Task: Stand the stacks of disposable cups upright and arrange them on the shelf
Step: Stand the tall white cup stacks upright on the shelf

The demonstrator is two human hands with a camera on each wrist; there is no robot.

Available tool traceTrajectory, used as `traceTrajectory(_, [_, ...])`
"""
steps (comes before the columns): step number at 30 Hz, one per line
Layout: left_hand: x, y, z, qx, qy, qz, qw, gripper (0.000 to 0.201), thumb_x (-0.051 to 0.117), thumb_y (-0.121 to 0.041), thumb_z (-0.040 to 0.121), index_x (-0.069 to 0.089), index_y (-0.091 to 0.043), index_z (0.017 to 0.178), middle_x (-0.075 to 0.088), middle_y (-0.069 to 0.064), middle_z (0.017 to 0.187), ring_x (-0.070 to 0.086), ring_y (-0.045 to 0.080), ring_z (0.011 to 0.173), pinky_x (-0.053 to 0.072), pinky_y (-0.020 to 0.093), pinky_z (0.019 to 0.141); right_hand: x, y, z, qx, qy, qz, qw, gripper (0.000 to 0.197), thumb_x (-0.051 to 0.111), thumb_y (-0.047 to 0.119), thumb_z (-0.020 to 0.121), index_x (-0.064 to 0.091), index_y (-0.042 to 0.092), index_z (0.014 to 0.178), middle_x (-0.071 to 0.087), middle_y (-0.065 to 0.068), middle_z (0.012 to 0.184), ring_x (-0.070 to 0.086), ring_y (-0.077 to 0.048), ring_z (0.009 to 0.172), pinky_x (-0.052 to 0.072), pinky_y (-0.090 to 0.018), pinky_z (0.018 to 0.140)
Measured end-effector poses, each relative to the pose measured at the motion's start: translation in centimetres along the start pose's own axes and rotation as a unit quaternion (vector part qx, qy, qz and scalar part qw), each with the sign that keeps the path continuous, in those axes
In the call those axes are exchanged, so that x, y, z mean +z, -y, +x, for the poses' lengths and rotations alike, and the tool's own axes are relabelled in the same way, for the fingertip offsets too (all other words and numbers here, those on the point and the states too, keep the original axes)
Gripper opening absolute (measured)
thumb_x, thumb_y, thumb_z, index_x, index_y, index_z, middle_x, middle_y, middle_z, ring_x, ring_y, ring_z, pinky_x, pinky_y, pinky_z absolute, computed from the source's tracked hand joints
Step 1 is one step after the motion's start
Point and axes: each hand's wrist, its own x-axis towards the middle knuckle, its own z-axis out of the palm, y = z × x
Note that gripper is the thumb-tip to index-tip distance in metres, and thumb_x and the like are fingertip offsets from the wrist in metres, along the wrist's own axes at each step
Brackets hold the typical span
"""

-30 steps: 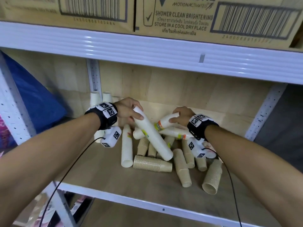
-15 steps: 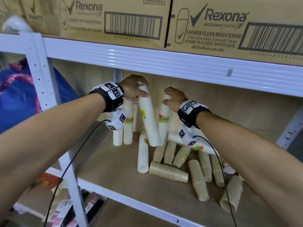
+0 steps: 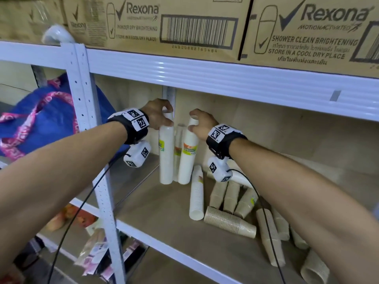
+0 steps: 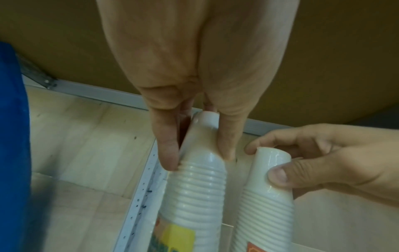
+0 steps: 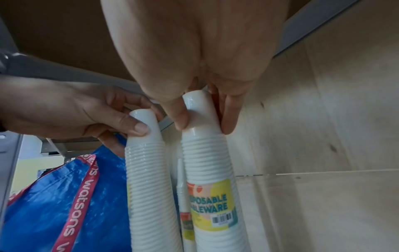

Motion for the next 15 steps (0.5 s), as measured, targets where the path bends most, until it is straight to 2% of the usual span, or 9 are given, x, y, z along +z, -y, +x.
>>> traceTrajectory(2, [0.2, 0.8, 0.0, -0.012, -0.001, -0.007, 1.000, 0.038, 0.081, -0.017, 0.076, 0.062, -0.018, 0.109, 0.055, -0.001, 0.116, 0.062, 0.024, 0.085, 0.061, 0.047, 0.065, 0.9, 0.3, 0.1, -0.002, 0.011, -0.002, 1.000, 0.051, 0.064, 0.014, 0.089, 0.048, 0.012, 0.137, 0.052, -0.007, 0.140, 0.051, -0.023, 0.127, 0.041, -0.028, 0.102])
traceTrajectory(4, [0.5, 1.5, 0.0, -0.014, -0.003, 0.001, 1.000, 0.039, 0.081, -0.017, 0.076, 0.061, -0.018, 0.110, 0.057, 0.001, 0.114, 0.063, 0.025, 0.083, 0.061, 0.046, 0.065, 1.9, 0.4, 0.2, -0.001, 0.024, -0.004, 1.000, 0.050, 0.063, 0.015, 0.089, 0.048, 0.014, 0.137, 0.053, -0.006, 0.139, 0.052, -0.024, 0.123, 0.042, -0.025, 0.095])
traceTrajectory(6, [1.0, 2.1, 0.0, -0.009, -0.003, 0.019, 1.000, 0.041, 0.081, -0.017, 0.076, 0.060, -0.018, 0.111, 0.057, 0.002, 0.112, 0.062, 0.024, 0.078, 0.059, 0.039, 0.058, 2.8, 0.3, 0.2, 0.000, 0.034, -0.009, 0.999, 0.049, 0.062, 0.015, 0.089, 0.048, 0.015, 0.136, 0.054, -0.007, 0.136, 0.054, -0.025, 0.120, 0.039, -0.022, 0.087])
traceTrajectory(8, [1.6, 2.6, 0.0, -0.008, 0.003, 0.031, 0.999, 0.042, 0.080, -0.017, 0.078, 0.059, -0.018, 0.113, 0.055, 0.002, 0.105, 0.057, 0.018, 0.070, 0.050, 0.027, 0.051, 3.7, 0.3, 0.2, 0.001, 0.041, -0.005, 0.999, 0.048, 0.062, 0.015, 0.089, 0.049, 0.015, 0.135, 0.054, -0.008, 0.135, 0.054, -0.026, 0.119, 0.040, -0.023, 0.087])
traceTrajectory(10, [2.1, 3.2, 0.0, -0.012, 0.006, 0.043, 0.999, 0.042, 0.080, -0.018, 0.079, 0.059, -0.018, 0.115, 0.053, 0.002, 0.102, 0.055, 0.018, 0.070, 0.045, 0.024, 0.050, 4.4, 0.3, 0.1, 0.002, 0.048, -0.003, 0.999, 0.049, 0.062, 0.013, 0.089, 0.048, 0.013, 0.136, 0.054, -0.009, 0.135, 0.054, -0.026, 0.120, 0.040, -0.023, 0.087])
traceTrajectory(12, [2.6, 3.8, 0.0, -0.014, 0.006, 0.050, 0.999, 0.043, 0.080, -0.019, 0.078, 0.058, -0.019, 0.115, 0.056, 0.005, 0.108, 0.056, 0.019, 0.072, 0.046, 0.023, 0.052, 5.2, 0.3, 0.1, 0.002, 0.050, -0.004, 0.999, 0.049, 0.062, 0.013, 0.089, 0.048, 0.013, 0.136, 0.054, -0.010, 0.136, 0.053, -0.027, 0.121, 0.040, -0.024, 0.090])
traceTrajectory(15, [3.4, 4.8, 0.3, -0.015, 0.010, 0.037, 0.999, 0.040, 0.080, -0.018, 0.078, 0.058, -0.019, 0.112, 0.056, 0.009, 0.125, 0.059, 0.025, 0.085, 0.045, 0.024, 0.056, 6.3, 0.2, 0.1, 0.007, 0.056, 0.001, 0.998, 0.050, 0.063, 0.015, 0.089, 0.047, 0.016, 0.137, 0.053, -0.008, 0.139, 0.052, -0.026, 0.124, 0.043, -0.030, 0.098])
